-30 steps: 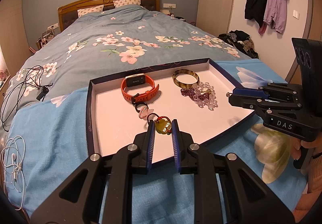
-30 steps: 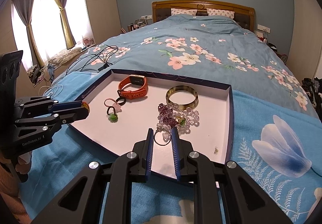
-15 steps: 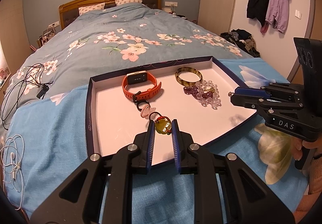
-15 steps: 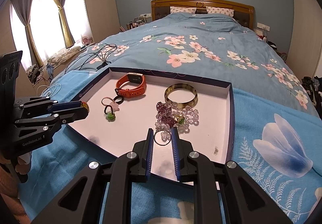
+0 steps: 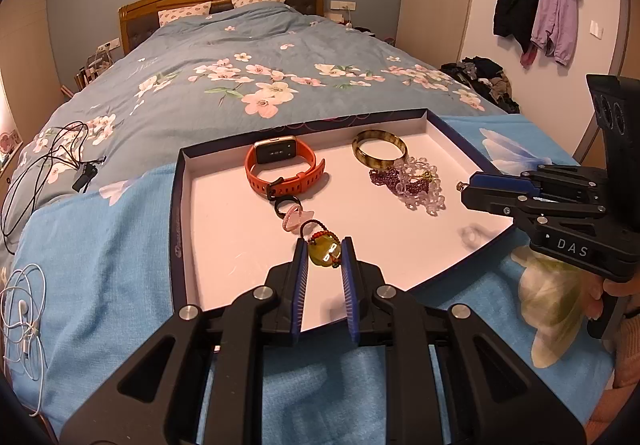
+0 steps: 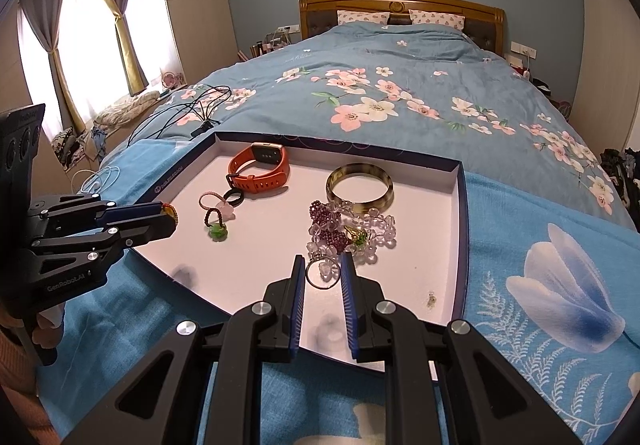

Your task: Organize jewelry

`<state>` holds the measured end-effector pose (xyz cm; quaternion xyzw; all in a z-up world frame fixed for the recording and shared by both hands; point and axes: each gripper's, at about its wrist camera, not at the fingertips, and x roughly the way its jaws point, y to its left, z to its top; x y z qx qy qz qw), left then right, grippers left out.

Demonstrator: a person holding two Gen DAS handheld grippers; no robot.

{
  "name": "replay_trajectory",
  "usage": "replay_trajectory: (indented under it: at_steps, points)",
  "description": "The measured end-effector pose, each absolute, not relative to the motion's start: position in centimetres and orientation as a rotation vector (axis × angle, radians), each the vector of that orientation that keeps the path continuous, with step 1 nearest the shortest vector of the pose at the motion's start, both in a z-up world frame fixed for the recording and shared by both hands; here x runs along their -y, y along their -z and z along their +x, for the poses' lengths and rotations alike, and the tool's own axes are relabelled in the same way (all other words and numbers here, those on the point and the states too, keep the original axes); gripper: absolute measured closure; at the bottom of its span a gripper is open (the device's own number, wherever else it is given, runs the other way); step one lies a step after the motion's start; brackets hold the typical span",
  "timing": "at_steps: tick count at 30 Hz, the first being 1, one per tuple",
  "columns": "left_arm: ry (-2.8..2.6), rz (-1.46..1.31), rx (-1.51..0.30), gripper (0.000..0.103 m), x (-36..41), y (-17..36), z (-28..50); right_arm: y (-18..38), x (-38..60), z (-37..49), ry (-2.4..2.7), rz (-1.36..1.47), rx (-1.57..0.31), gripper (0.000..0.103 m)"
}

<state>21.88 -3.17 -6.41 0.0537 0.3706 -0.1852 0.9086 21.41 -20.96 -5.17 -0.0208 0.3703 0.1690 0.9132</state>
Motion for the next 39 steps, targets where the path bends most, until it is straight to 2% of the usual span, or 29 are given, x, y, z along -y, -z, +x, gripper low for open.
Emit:
replay_trajectory:
  at_steps: [39]
  points:
    - [0.351, 0.102, -0.81, 0.086, 3.3, 7.7, 23.2, 6.3, 20.7, 22.7, -0.33, -0.036, -0.82, 0.087]
